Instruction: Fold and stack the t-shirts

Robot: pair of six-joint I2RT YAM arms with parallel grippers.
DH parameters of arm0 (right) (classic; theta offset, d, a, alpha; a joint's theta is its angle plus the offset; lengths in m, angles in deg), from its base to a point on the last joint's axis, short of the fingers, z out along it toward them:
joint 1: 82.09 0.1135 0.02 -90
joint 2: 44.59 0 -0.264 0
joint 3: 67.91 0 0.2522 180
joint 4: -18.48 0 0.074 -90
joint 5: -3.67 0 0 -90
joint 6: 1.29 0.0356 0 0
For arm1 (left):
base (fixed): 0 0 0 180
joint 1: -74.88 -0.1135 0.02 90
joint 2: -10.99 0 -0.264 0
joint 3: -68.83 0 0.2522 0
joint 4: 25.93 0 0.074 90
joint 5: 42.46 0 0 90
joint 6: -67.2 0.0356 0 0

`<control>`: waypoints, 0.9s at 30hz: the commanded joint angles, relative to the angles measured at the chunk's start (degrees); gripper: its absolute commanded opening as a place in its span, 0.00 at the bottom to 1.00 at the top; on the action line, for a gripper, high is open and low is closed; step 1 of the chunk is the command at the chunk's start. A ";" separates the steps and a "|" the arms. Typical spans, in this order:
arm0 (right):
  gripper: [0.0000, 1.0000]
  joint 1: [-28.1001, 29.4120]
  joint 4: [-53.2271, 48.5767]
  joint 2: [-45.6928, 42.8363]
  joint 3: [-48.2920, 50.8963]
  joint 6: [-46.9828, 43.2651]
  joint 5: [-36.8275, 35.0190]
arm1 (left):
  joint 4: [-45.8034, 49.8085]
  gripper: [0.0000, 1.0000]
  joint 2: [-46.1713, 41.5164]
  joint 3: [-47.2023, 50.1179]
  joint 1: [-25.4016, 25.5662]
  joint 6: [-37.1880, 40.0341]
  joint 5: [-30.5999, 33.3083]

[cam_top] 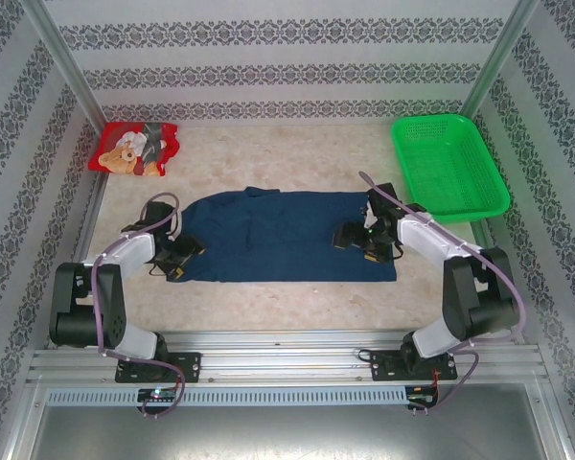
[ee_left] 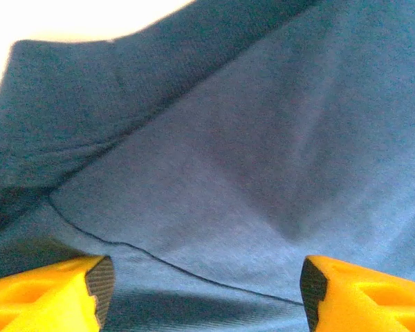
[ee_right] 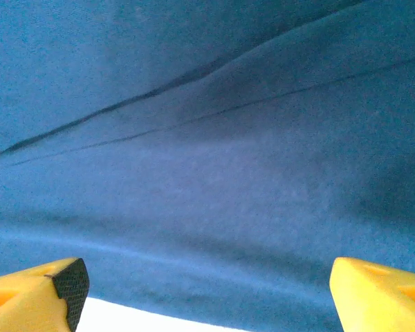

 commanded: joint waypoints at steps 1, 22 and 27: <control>0.89 0.71 2.43 3.86 -0.46 0.73 -4.48 | -0.14 0.73 0.89 2.14 -1.05 0.87 4.71; 0.89 3.94 -8.30 0.48 -2.60 5.05 -10.81 | 6.25 0.85 -14.74 3.71 -8.02 1.83 4.01; 0.93 1.99 -9.96 0.54 -13.53 -1.22 -8.42 | 5.47 0.92 -6.10 -14.39 -7.84 8.85 0.77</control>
